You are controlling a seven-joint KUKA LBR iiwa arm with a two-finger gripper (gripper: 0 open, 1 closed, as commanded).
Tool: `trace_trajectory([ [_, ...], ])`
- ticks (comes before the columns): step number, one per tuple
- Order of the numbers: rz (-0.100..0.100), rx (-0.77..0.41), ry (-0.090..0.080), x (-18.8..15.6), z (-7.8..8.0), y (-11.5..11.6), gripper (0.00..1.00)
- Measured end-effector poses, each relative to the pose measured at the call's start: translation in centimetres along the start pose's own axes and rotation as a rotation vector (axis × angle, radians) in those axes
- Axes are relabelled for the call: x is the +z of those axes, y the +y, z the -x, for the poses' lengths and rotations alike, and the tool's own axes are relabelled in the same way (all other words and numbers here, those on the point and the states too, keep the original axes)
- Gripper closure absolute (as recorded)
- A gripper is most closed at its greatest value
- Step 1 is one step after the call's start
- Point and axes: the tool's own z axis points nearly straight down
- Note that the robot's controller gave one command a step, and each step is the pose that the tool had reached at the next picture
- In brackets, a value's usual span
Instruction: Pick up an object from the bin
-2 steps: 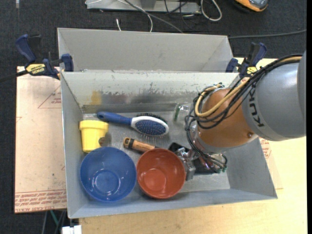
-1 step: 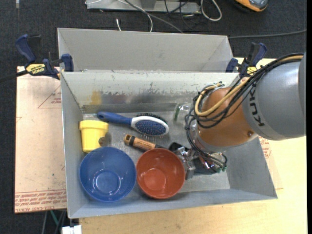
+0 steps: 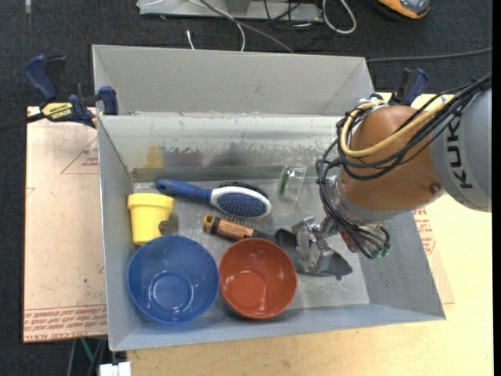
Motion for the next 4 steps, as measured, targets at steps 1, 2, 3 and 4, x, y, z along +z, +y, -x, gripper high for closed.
trace_trajectory([
  [1, 0.0, 0.0, 0.0, 0.0, 0.0, 0.0, 1.0],
  [2, 0.003, 0.131, 0.0, 4.5, 3.0, 2.1, 0.0],
  [3, 0.001, 0.133, -0.001, 4.4, 3.0, 2.0, 0.0],
  [4, 0.004, 0.17, -0.002, 7.4, 4.4, 2.3, 0.0],
])
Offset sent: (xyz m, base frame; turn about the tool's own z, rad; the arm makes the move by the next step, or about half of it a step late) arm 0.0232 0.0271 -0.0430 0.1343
